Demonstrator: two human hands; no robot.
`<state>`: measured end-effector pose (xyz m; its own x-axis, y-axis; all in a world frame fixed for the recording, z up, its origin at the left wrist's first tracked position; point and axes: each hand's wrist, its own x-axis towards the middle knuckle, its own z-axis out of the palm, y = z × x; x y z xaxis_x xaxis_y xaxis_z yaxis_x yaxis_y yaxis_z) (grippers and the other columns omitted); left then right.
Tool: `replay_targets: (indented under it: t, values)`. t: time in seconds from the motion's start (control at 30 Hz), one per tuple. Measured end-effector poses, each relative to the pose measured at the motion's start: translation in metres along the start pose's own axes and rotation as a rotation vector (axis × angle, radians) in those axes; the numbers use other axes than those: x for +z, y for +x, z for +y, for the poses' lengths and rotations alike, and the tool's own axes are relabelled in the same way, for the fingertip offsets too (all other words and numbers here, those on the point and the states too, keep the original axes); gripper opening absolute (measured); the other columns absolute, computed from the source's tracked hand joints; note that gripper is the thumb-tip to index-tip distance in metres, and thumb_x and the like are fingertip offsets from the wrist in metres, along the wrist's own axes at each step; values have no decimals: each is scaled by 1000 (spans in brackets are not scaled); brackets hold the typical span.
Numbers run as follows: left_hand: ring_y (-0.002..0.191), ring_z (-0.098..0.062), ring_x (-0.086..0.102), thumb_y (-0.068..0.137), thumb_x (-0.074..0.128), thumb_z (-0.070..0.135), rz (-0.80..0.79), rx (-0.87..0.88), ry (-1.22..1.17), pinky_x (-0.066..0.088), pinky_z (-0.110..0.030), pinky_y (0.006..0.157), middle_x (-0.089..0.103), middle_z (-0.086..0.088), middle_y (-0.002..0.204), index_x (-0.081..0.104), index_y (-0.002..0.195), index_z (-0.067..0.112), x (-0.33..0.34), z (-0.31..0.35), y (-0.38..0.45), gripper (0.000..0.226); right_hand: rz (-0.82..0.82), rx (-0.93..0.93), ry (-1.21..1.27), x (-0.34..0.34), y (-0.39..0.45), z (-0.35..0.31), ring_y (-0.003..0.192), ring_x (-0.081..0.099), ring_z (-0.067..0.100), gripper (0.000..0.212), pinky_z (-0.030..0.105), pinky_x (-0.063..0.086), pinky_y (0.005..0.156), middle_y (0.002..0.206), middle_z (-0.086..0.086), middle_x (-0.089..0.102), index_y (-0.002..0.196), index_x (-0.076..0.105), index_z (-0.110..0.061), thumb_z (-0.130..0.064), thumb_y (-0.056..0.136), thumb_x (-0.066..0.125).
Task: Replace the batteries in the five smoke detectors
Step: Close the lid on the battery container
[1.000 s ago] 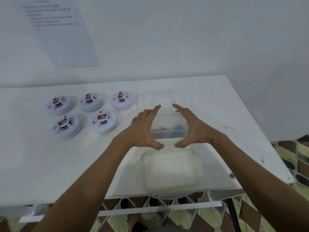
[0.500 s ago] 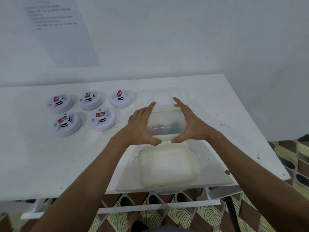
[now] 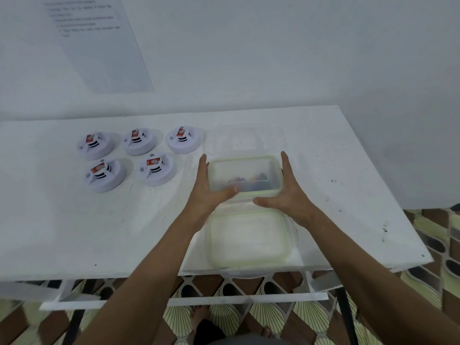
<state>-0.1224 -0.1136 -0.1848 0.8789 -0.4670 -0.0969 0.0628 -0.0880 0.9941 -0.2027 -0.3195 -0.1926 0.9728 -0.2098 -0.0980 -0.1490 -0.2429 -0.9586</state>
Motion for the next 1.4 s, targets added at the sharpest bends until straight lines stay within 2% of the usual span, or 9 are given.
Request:
replay_targets:
  t: [0.1,0.23,0.33,0.47,0.57,0.67,0.83,1.1,1.4]
  values:
    - [135,1,37,60,84,39,4,-46,-59,33,-40,114,26,20,151,2,152,36,1,-1,0,123,11,1,12,1,1,1,147,14,0,133,28,26,116,164,-11,9,154,-9,-42,-9,71,88]
    - [137,11,14,73,82,38,-36,12,199,21,-27,114,15,29,149,7,152,37,0,8,0,109,12,-53,-78,0,0,-3,134,15,-16,121,20,22,111,163,-19,9,157,3,-38,-16,73,88]
    - [142,5,10,77,76,45,5,47,366,17,-29,116,13,19,157,15,150,42,2,13,-5,94,22,-49,-125,-3,-7,-1,147,13,-1,113,38,23,122,164,-16,8,153,12,-48,-35,70,89]
    - [142,-6,18,76,76,46,106,147,541,23,-26,110,25,7,152,32,142,37,-1,10,-45,80,103,-63,-225,-10,-39,9,149,19,14,97,54,31,117,159,-13,20,145,28,-51,-54,65,84]
    - [134,-4,32,69,79,52,107,190,660,31,-29,111,35,11,140,45,131,34,-10,-1,-83,74,93,-76,-293,-12,-74,16,140,29,13,87,45,34,116,146,-20,31,143,33,-43,-43,72,85]
    - [139,-3,23,54,82,63,-49,13,740,29,-33,113,24,16,149,37,137,43,-17,-14,-102,97,-14,-29,-357,-16,-94,18,142,23,5,99,32,27,116,152,-19,26,149,24,-41,-47,71,84]
    - [146,-7,0,47,82,69,-232,-56,903,10,-41,120,2,13,159,11,149,43,-16,-26,-106,127,-285,-14,-509,-13,-100,22,151,3,9,124,48,14,124,163,-14,11,155,15,-36,-56,58,89]
    - [144,-7,15,53,88,50,-139,-13,817,16,-25,114,16,12,158,15,150,37,-8,-17,-115,123,-215,-81,-459,-9,-104,16,145,20,11,114,40,22,121,150,-14,30,153,23,-32,-35,63,93]
    - [129,12,17,54,86,54,-107,110,862,16,-18,107,19,30,146,13,148,45,-6,51,-146,119,-151,-207,-454,-38,-135,-34,135,23,-7,106,16,18,108,143,-31,28,136,18,-64,-41,63,91]
